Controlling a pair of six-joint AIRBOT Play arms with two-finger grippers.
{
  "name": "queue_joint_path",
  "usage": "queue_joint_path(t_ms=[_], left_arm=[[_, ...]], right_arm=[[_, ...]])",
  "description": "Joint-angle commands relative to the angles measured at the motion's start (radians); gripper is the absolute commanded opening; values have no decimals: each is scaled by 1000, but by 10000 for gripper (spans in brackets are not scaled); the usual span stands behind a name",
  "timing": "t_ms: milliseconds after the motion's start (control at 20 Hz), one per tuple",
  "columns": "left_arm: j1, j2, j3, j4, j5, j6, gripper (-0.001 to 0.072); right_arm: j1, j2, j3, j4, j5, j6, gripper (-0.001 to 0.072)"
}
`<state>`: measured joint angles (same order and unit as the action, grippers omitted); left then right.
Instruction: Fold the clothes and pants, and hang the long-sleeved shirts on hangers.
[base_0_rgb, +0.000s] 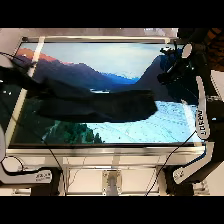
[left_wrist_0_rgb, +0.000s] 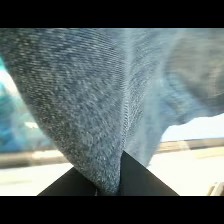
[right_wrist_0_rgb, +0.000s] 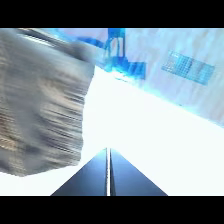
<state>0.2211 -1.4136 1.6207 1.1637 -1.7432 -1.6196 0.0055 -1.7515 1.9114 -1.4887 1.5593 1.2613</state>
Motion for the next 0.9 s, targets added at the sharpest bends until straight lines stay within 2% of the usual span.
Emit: queue_joint_path(t_ms=[0, 250, 600, 700, 850], left_arm=[[32, 78, 166, 50, -109, -43, 18], [-158, 39, 201, 32, -109, -85, 17], [-504, -247, 207, 24, -97, -178, 17], [-566, -326, 225, -39, -19, -184, 17], [-616, -420, 286, -152, 182, -200, 17]], right_arm=[[-2, 1, 0, 53, 2, 1, 19], [-1, 1, 0, 80, 11, 1, 20], [-1, 1, 0, 79, 14, 0, 20], [-1, 1, 0, 79, 14, 0, 20], [-1, 0, 0, 80, 14, 1, 20]])
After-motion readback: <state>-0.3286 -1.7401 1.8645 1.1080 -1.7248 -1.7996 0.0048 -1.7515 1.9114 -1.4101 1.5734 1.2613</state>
